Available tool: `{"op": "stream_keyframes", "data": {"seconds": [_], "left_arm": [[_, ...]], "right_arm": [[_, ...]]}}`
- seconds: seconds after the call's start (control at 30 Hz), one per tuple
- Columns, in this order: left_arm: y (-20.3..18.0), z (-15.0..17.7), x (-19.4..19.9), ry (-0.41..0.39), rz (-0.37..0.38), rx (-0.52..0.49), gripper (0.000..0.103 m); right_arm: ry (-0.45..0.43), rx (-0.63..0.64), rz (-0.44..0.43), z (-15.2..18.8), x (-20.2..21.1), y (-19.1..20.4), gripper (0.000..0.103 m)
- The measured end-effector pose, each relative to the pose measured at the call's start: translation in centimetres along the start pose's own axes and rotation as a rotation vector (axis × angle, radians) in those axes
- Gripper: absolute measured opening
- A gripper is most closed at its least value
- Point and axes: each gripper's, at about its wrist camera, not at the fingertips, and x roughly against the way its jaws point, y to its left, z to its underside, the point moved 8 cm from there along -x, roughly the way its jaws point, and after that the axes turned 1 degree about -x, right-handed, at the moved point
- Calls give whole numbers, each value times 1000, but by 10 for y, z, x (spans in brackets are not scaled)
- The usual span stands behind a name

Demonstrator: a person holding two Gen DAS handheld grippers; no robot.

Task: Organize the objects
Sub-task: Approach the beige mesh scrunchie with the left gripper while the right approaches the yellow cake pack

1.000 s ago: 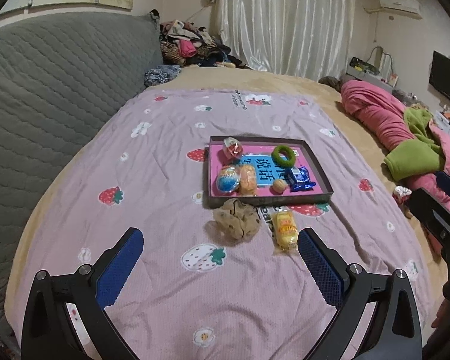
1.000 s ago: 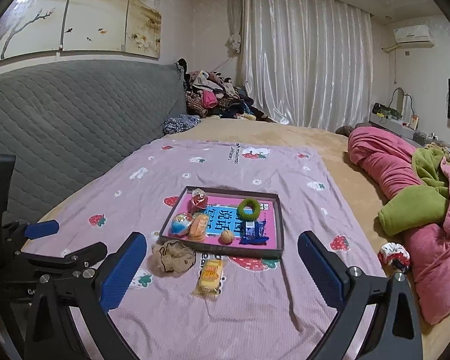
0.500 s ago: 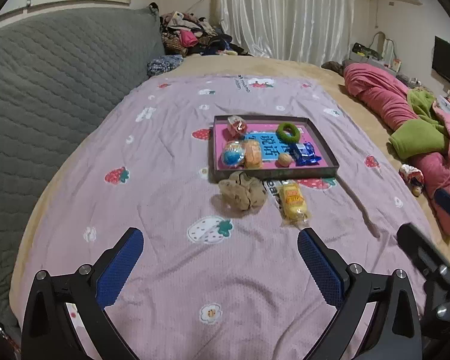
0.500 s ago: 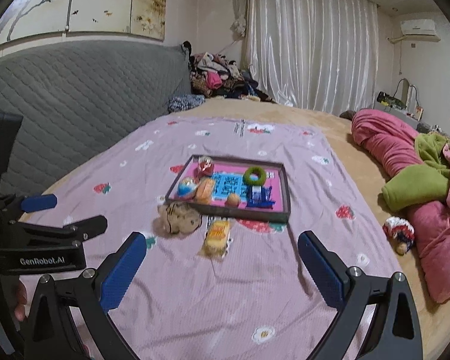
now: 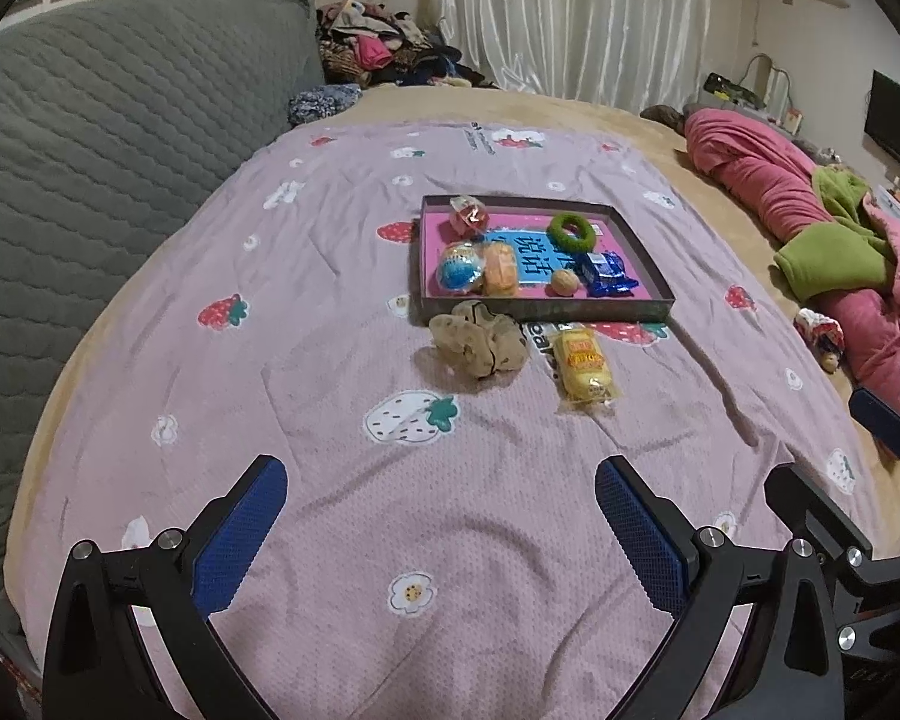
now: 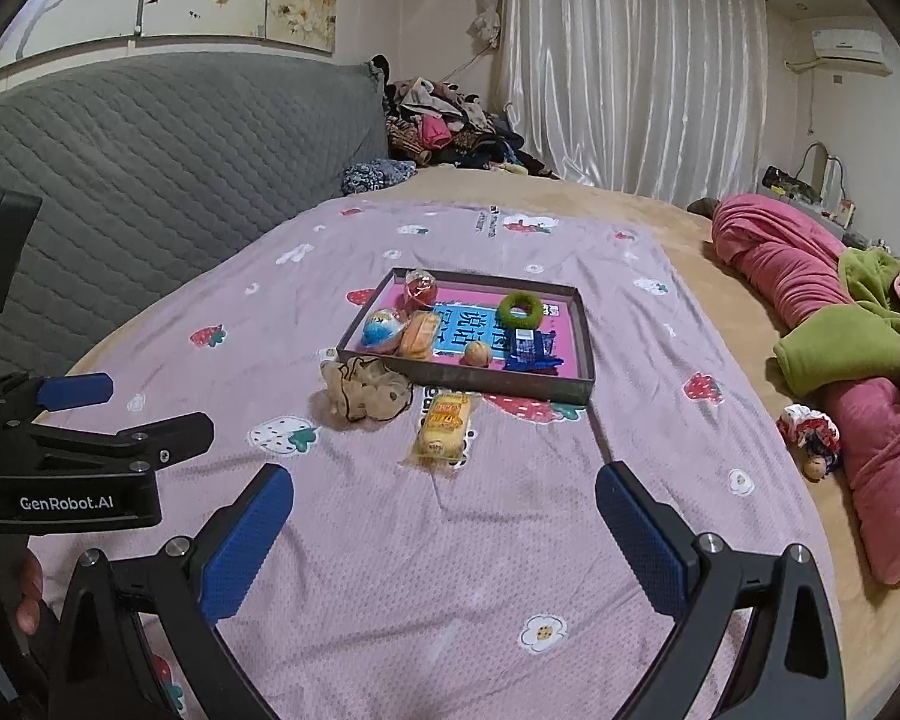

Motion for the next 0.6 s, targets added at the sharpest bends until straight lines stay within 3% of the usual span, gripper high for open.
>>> {"op": "stream_keyframes", "data": {"seconds": [0.6], "left_arm": [[0,18,-45,82,33,15,102]], "right_arm": [[82,2,-15,23,-41,7,102]]}}
